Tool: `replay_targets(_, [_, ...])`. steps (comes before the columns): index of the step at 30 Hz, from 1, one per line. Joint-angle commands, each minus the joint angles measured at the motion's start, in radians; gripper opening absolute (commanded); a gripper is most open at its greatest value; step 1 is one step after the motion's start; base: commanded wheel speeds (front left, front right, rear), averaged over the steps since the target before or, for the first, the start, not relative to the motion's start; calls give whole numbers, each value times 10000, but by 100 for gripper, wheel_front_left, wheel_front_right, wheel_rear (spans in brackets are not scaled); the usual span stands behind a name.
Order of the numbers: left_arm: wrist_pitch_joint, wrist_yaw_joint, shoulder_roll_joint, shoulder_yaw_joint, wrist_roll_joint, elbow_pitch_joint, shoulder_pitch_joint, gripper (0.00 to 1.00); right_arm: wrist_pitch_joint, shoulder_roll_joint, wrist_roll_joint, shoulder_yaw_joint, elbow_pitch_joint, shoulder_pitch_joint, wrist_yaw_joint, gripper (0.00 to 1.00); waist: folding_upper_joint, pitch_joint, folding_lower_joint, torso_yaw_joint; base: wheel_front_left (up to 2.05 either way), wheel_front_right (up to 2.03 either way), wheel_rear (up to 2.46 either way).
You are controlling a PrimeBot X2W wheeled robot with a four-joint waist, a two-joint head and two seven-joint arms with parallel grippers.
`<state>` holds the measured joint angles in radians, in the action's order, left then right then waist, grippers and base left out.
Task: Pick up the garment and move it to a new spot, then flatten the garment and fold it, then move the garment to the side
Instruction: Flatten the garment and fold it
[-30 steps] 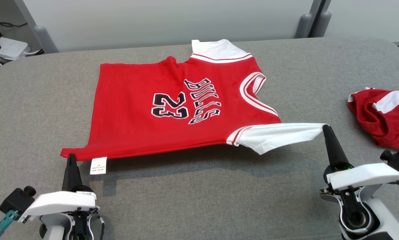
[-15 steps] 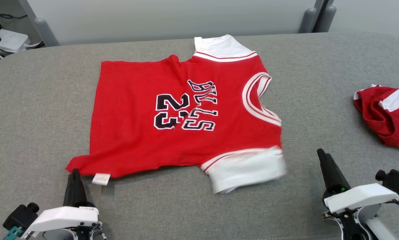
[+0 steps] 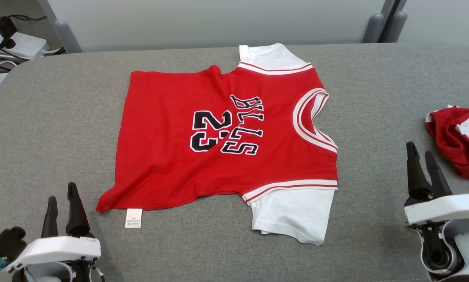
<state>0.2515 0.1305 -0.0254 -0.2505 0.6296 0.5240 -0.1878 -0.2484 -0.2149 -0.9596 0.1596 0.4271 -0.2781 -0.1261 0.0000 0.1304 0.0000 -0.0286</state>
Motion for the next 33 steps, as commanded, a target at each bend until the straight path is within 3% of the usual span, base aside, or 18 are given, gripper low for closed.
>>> replay_targets(1, [103,2,-249,-275,-425,-427,-129,100,-131,-25,542,-50,-427,-278,-46,100,0,-45,0,32,0,0,0])
replay_targets(6, [103,-12,-249,-155,-1702,-1380,-110,100,-132,351,2446,-590,-1077,-376,-46,100,0,-226,0,65,0,0,0])
replay_targets(14, [103,-378,-249,609,-3289,-2562,463,100,-133,694,4943,-390,-1712,78,-46,100,0,-606,0,70,0,0,0])
replay_targets(25, [103,-1093,-249,1237,-4404,-3027,1665,100,-133,881,6170,75,-1856,1221,-46,100,0,-1141,0,-47,0,0,0])
replay_targets(33, [103,-1305,-249,1429,-4776,-3092,2062,100,-133,899,6422,87,-1710,1648,-46,100,0,-1259,0,8,0,0,0])
